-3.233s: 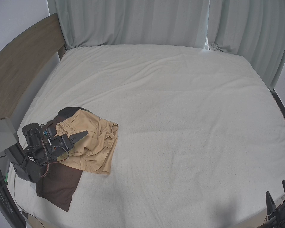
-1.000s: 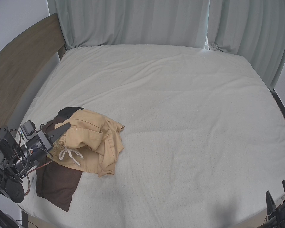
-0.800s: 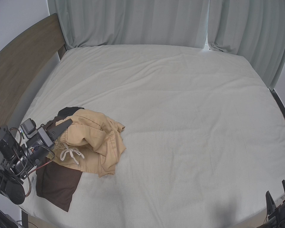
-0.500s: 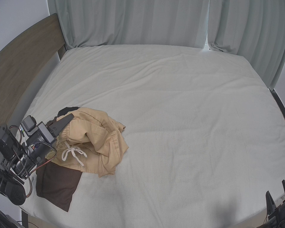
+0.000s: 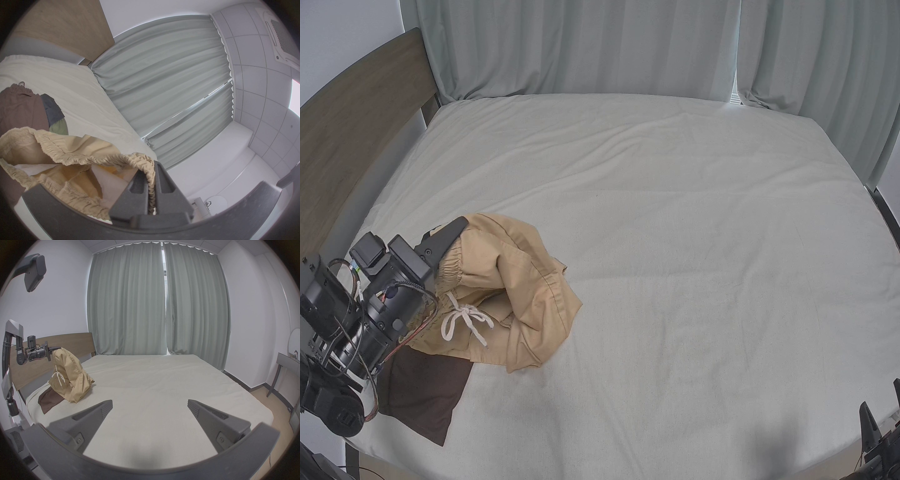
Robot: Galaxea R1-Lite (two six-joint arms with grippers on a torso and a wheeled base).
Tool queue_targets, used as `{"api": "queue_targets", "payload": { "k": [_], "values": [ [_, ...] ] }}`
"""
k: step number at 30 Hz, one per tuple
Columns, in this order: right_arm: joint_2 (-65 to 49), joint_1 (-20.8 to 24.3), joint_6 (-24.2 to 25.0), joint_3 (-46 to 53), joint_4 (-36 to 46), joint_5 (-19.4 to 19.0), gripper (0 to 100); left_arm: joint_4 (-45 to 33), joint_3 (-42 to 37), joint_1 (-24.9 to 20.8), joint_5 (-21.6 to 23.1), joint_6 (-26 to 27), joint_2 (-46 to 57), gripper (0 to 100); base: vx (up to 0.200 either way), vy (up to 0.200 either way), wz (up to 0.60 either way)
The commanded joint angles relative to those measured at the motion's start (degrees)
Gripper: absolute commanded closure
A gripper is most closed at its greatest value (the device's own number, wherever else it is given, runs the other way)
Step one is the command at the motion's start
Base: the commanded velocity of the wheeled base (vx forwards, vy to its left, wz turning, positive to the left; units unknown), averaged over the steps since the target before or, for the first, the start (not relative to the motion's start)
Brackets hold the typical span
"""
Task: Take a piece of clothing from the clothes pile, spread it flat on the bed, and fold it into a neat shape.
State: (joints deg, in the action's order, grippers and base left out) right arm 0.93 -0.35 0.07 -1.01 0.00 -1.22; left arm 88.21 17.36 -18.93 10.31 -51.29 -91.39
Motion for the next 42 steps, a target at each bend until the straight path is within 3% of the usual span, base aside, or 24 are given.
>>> {"api": "queue_targets", "payload": {
  "k": [1,5,8,11,30,42],
  "values": [
    [-0.31,0.00,0.01,0.92,0.00,-0.01,0,0.03,2.15,-4.62,-2.93,-0.83,-0.19,100,0.000,0.000,0.00],
    [-0.31,0.00,0.01,0.92,0.00,-0.01,0,0.03,3.21,-7.52,-5.92,-1.10,-0.36,100,0.000,0.000,0.00],
    [-0.31,0.00,0.01,0.92,0.00,-0.01,0,0.03,4.26,-11.39,-12.60,-1.36,-0.72,100,0.000,0.000,0.00],
    [-0.31,0.00,0.01,0.92,0.00,-0.01,0,0.03,4.70,-14.03,-15.50,-2.42,-0.98,100,0.000,0.000,0.00],
    [-0.31,0.00,-0.07,0.92,0.00,-0.01,0,0.03,8.30,-23.87,-15.85,-4.79,-5.64,100,0.000,0.000,0.00],
    [-0.31,0.00,-0.07,0.92,0.00,-0.01,0,-0.32,15.86,-30.37,-15.24,-7.25,-14.16,100,0.000,0.000,0.00]
  ]
}}
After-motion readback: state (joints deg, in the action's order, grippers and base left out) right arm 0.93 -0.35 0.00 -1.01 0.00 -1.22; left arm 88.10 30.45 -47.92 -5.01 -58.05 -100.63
